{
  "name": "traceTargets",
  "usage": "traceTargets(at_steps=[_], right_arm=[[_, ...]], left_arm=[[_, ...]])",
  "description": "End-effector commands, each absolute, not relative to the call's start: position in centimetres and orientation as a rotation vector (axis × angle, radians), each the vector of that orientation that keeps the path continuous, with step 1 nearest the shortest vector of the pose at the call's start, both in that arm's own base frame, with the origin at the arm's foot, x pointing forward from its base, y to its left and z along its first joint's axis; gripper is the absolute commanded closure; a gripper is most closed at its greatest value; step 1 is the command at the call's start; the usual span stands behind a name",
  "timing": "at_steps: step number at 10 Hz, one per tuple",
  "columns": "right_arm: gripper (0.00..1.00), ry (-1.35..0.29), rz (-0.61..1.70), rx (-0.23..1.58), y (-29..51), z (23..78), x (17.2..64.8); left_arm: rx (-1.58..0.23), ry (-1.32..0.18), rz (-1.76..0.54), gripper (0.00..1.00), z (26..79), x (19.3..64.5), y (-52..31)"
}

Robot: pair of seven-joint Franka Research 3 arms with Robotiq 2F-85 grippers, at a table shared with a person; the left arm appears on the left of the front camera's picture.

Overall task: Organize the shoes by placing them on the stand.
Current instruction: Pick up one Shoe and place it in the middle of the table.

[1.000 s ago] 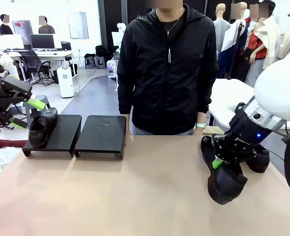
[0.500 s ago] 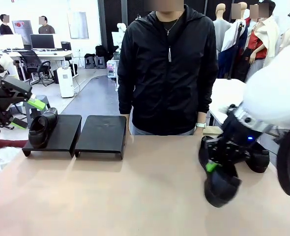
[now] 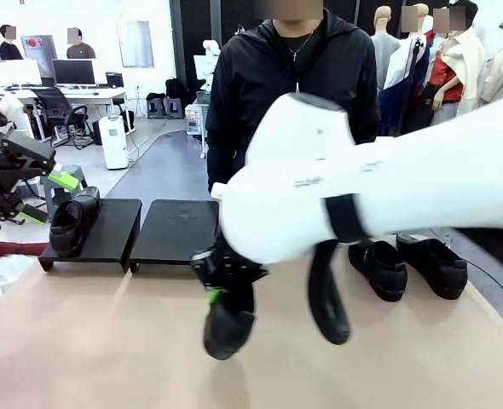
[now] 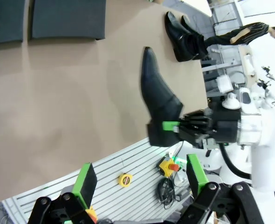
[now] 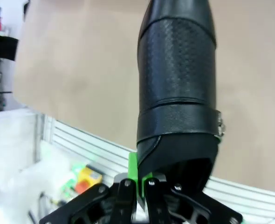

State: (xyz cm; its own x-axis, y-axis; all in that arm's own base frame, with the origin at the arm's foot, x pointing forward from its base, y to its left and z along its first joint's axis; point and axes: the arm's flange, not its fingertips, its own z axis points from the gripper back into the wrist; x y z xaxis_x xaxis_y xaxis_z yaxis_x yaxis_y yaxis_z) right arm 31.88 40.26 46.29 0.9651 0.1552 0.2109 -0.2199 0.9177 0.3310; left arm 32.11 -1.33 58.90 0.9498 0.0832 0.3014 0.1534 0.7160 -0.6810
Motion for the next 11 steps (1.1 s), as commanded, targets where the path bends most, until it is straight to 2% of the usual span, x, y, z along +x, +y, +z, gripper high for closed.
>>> traceTargets(at_steps=[1, 4, 7, 10, 11], right_arm=[[1.00, -0.176, 0.073, 0.325, 43.3, 44.3, 35.5], [1.00, -0.162, -0.002, 0.228, 44.2, 41.6, 34.4], [1.00, -0.110, -0.018, 0.133, 43.7, 38.4, 35.4], [1.00, -0.090, 0.023, 0.161, 43.5, 37.6, 35.7], [0.92, -0.080, 0.034, 0.150, 43.5, 37.5, 35.8]], left_arm=[[-0.775, -0.325, -0.054, 0.00, 58.8, 32.0, -1.0], [-0.775, -0.325, -0.054, 0.00, 58.8, 32.0, -1.0], [-0.775, -0.325, -0.054, 0.00, 58.8, 32.0, -1.0], [-0.775, -0.325, -0.054, 0.00, 58.8, 32.0, -1.0], [-0.775, -0.325, -0.054, 0.00, 58.8, 32.0, -1.0]])
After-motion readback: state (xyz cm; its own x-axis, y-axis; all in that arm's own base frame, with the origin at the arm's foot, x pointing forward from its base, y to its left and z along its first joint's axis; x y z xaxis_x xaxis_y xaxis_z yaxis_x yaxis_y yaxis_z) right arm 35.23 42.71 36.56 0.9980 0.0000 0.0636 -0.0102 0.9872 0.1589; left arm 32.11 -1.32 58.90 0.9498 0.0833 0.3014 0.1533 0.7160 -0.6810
